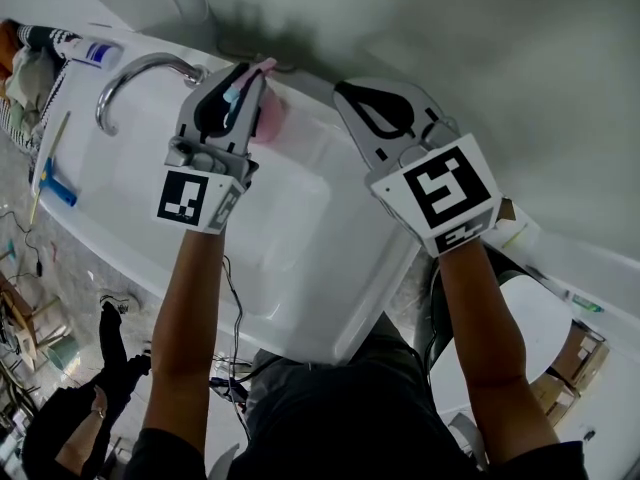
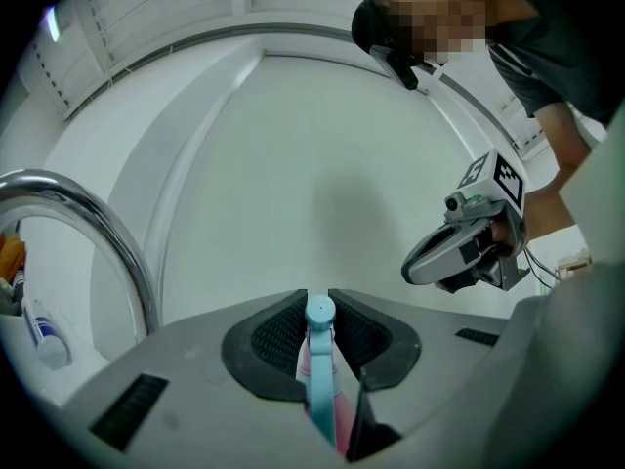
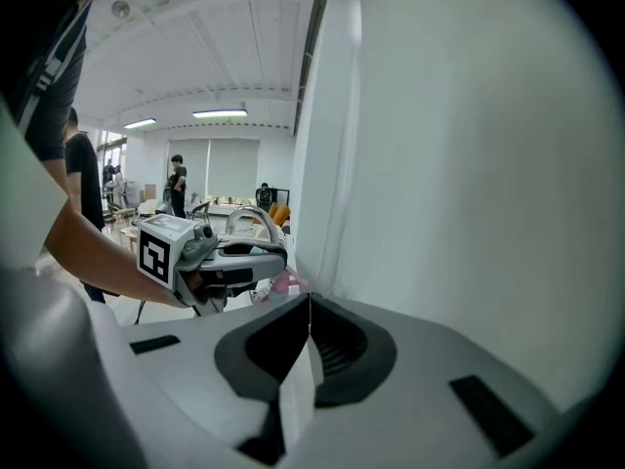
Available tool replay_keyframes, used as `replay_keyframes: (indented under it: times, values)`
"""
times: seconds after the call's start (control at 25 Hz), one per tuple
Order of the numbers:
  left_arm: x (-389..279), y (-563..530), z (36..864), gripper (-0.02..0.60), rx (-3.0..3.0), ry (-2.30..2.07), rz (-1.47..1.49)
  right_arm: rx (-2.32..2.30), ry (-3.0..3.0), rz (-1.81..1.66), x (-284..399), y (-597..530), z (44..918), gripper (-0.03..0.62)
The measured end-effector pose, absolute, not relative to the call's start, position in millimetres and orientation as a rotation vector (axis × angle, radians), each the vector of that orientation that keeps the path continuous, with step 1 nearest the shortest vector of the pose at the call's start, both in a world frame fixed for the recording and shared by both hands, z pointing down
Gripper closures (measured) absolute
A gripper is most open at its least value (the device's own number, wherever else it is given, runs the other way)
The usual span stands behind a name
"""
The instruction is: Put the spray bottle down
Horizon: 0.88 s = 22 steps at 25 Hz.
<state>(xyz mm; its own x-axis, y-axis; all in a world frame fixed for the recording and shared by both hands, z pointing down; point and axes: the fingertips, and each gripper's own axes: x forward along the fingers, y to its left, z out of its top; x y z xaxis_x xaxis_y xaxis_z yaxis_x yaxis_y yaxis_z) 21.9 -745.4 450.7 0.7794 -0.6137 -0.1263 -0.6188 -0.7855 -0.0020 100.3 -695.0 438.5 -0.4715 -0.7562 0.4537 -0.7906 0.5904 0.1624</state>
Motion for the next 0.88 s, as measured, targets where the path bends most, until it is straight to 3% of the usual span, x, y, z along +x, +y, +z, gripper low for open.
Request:
replay_keyframes:
  times: [0.2, 0.6, 0.88]
  values:
    - [17.7, -736.9, 462.5, 0.512, -2.981, 0.974, 0.101, 1.219, -2.343, 0.094, 92.5, -691.1, 435.8, 0.585]
    - [7.6, -728.6, 454.7, 0.302, -2.994, 0.961, 0.121, 1.2, -2.352, 0.082, 75.8, -684.8, 429.9, 0.586]
    - [-11.0, -717.2, 429.8, 0.281, -2.91, 0.961, 0.095, 1.152, -2.362, 0.066, 62.0, -676.4, 417.9, 0.586]
